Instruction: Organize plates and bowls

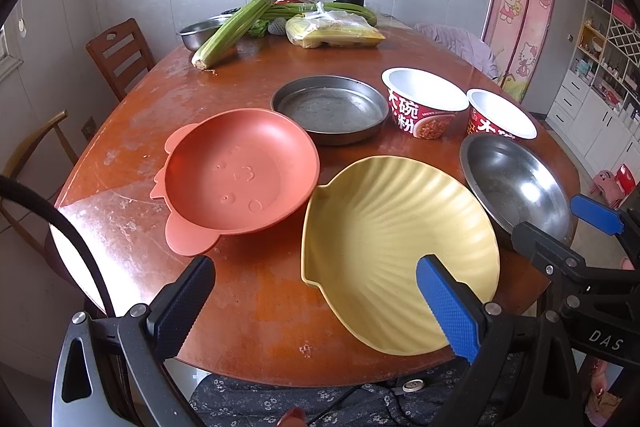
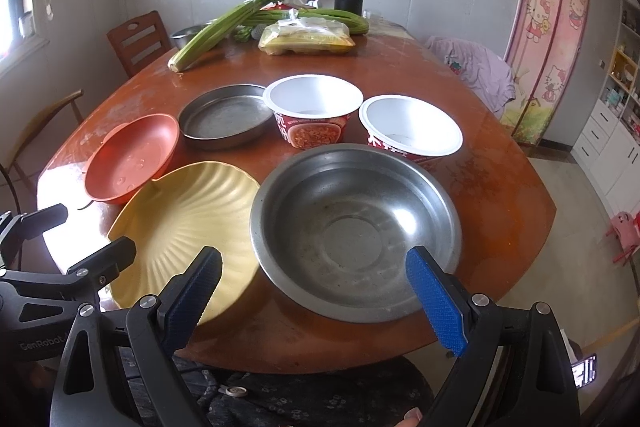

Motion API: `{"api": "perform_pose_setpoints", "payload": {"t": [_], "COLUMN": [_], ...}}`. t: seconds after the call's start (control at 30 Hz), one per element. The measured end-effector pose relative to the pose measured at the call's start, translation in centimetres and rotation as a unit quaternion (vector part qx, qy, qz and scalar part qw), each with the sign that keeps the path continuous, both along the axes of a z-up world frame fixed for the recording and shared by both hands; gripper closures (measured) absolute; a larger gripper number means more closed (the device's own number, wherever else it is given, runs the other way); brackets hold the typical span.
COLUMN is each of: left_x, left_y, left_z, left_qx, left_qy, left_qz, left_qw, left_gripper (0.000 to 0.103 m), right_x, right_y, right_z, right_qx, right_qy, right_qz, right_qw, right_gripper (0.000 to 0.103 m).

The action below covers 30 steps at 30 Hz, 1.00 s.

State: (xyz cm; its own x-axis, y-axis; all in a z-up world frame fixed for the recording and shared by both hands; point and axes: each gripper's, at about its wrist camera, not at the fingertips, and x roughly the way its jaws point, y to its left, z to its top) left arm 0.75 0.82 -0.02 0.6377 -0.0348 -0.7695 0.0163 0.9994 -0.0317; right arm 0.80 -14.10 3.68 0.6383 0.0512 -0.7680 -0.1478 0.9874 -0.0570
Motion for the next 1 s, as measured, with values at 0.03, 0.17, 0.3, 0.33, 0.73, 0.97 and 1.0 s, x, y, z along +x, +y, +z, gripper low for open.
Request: {"api": "perform_pose_setpoints", "payload": {"t": [0.03, 0.17, 0.3, 0.33, 0.73, 0.97, 1.0], "left_x": [0.1, 0.4, 0.4, 0.4, 0.2, 0.3, 0.3], "left_y": [0.0, 0.3, 0.3, 0.3, 1.2, 3.8, 4.3], "left_z": [0.0, 0.1, 0.0, 0.0, -0.1, 0.6, 0.8], "left_qx": [-0.001, -0.003, -0.004, -0.004, -0.006, -0.013, -0.013], "left_qy": [0.001, 0.0, 0.0, 0.0, -0.004, -0.009, -0.011], "left_qz": [0.0, 0.001, -0.002, -0.002, 0.01, 0.035, 0.04], "left_qw": [1.0, 1.0, 1.0, 1.0, 0.9999, 0.9993, 0.999], "left_gripper": [0.002, 0.002, 0.002, 0.002, 0.002, 0.002, 0.002], "right_x": [0.0, 0.0, 0.0, 0.0, 0.6, 1.4, 1.8], "right_y": [0.1, 0.3, 0.2, 0.2, 0.7, 2.5, 3.0], "right_z": [0.0, 0.1, -0.1, -0.1, 0.1, 0.9, 1.2], "right_qx": [-0.001, 0.001, 0.002, 0.002, 0.008, 0.007, 0.011], "right_qy": [0.0, -0.001, 0.0, -0.001, -0.005, -0.012, -0.01], "right_qz": [0.0, 0.0, -0.003, -0.003, 0.002, 0.027, 0.036], "right_qw": [1.0, 1.0, 1.0, 1.0, 1.0, 1.0, 0.999], "right_gripper": [0.009, 0.009, 0.009, 0.009, 0.009, 0.009, 0.009]}}
